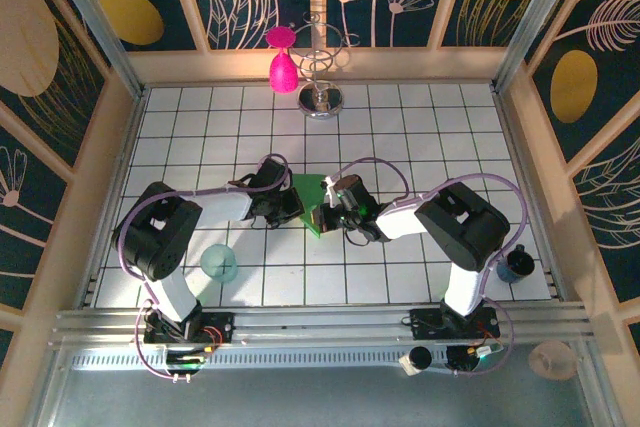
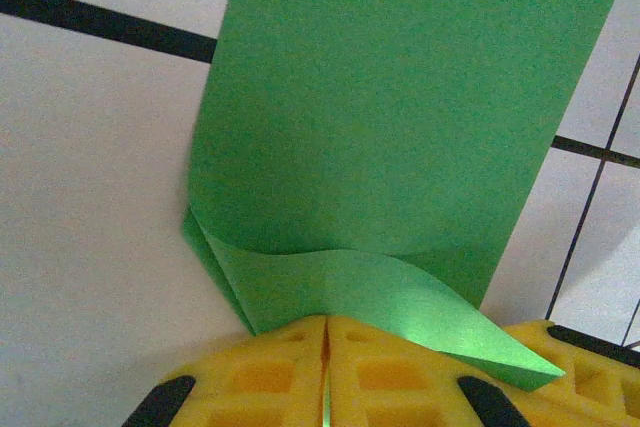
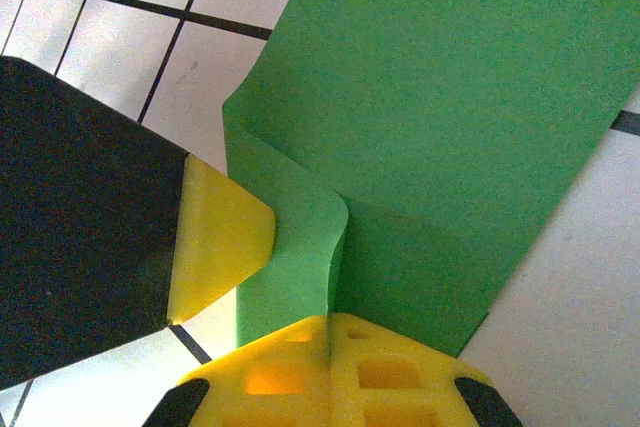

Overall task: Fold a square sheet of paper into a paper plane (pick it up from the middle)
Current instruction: Third fold the triangle at the center of the table.

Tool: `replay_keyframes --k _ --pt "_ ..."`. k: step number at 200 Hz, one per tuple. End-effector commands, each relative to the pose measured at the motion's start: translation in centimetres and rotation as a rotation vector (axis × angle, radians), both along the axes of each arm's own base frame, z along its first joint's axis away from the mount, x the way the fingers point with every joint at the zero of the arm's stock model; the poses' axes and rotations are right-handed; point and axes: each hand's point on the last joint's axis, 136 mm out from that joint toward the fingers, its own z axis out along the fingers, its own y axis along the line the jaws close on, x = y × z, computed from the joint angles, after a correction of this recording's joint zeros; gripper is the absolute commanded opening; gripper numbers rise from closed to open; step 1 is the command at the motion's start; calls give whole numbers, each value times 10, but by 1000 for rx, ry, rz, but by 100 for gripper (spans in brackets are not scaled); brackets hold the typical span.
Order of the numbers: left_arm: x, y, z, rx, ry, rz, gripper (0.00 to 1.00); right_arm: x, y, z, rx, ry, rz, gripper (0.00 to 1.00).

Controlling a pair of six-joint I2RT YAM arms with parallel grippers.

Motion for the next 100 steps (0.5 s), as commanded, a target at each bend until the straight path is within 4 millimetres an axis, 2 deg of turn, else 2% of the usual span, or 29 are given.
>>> replay_keyframes --k 1,28,52,73,100 --pt "-10 13 -25 75 50 10 10 2 -9 -2 -21 55 -45 11" --pt "-13 17 -31 89 57 22 9 15 -22 19 -5 75 -143 30" --pt "-11 16 -33 84 52 32 9 23 -42 36 20 90 -230 38" --pt "-8 13 -33 72 44 40 8 21 -47 55 80 94 -241 40" --pt "-4 14 -32 68 33 59 8 11 -38 70 140 139 -207 38"
